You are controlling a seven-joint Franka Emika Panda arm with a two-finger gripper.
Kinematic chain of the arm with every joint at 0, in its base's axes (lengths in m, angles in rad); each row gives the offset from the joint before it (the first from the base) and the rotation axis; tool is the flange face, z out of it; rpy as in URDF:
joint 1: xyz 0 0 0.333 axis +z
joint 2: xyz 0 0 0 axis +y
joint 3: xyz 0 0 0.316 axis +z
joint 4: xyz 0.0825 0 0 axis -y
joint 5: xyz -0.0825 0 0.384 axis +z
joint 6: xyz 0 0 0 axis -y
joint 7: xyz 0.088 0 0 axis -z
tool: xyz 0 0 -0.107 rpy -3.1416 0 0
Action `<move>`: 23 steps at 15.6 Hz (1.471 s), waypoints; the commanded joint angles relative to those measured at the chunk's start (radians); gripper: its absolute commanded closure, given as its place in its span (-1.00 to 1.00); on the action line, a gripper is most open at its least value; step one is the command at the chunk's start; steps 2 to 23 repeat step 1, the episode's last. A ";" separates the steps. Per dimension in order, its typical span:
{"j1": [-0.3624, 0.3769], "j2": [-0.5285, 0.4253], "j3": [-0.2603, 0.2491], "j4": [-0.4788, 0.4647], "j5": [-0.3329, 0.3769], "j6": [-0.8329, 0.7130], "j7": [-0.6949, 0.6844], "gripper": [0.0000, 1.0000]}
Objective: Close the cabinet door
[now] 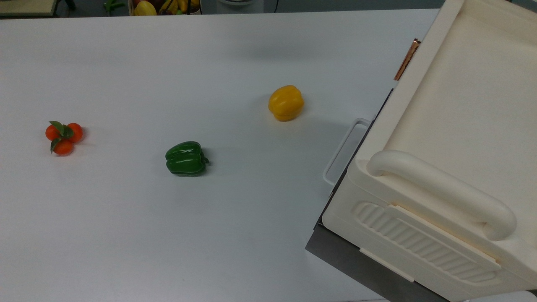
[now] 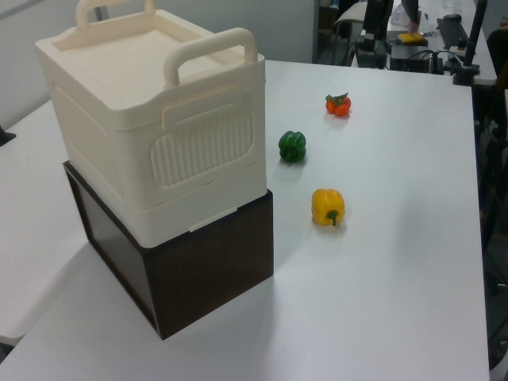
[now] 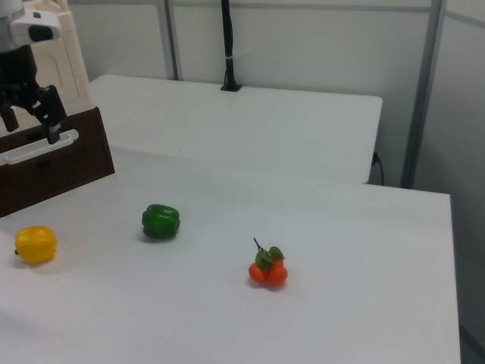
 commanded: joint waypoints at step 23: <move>0.004 0.009 0.000 0.009 -0.015 0.017 -0.019 -1.00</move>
